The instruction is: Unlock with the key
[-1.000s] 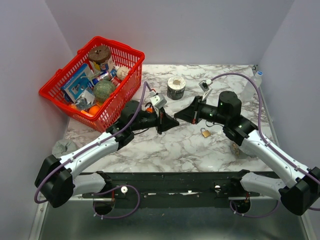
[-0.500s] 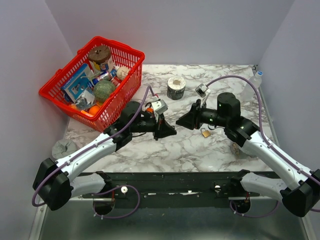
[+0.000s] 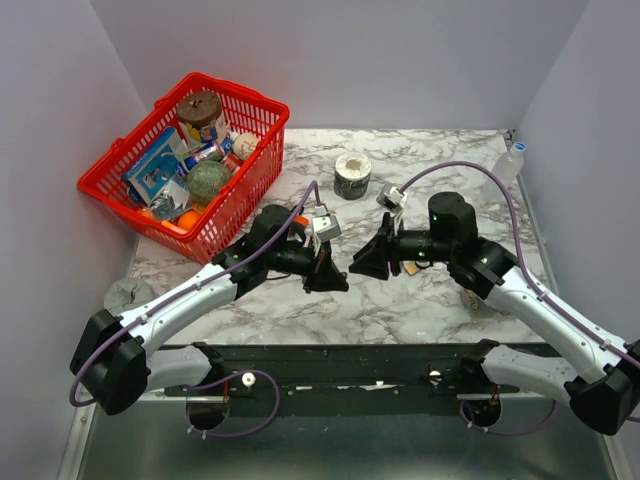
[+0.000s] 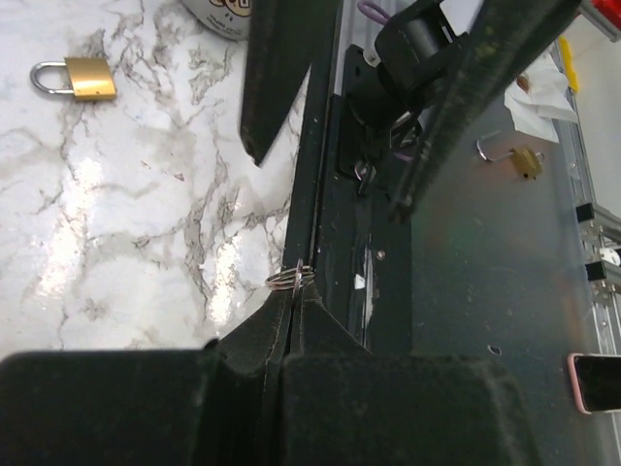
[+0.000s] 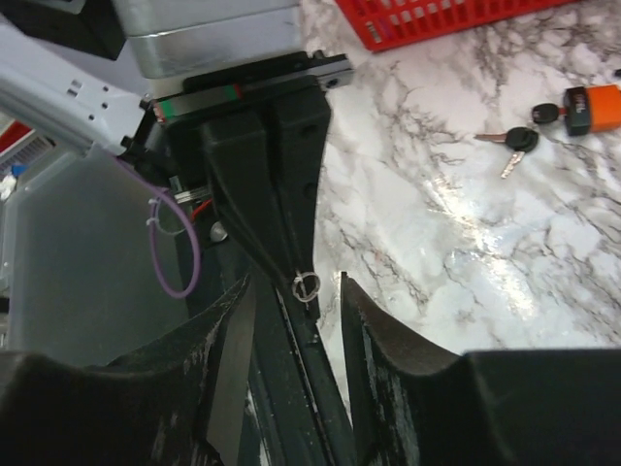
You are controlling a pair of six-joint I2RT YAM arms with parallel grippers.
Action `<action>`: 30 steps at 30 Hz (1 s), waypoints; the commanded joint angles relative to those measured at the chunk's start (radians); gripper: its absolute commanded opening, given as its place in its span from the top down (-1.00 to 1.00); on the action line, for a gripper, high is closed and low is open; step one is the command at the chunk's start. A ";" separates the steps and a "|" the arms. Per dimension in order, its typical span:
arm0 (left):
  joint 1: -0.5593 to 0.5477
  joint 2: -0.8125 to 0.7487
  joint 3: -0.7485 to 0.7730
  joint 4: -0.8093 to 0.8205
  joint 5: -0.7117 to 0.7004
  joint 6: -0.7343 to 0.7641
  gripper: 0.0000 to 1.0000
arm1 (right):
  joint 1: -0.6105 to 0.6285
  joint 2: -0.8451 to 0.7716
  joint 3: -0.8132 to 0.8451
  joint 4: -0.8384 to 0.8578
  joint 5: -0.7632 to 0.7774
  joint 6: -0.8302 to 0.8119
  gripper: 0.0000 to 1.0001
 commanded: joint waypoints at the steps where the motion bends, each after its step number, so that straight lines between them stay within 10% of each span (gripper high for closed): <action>1: -0.003 0.007 0.033 -0.025 0.065 0.029 1.00 | 0.027 0.026 -0.016 0.023 -0.061 -0.017 0.10; 20: -0.004 0.007 0.037 -0.037 0.068 0.038 1.00 | 0.063 0.086 -0.030 0.049 -0.058 -0.017 0.41; 30: -0.004 -0.008 0.031 -0.040 0.039 0.043 1.00 | 0.066 0.093 -0.039 0.063 -0.101 -0.008 0.99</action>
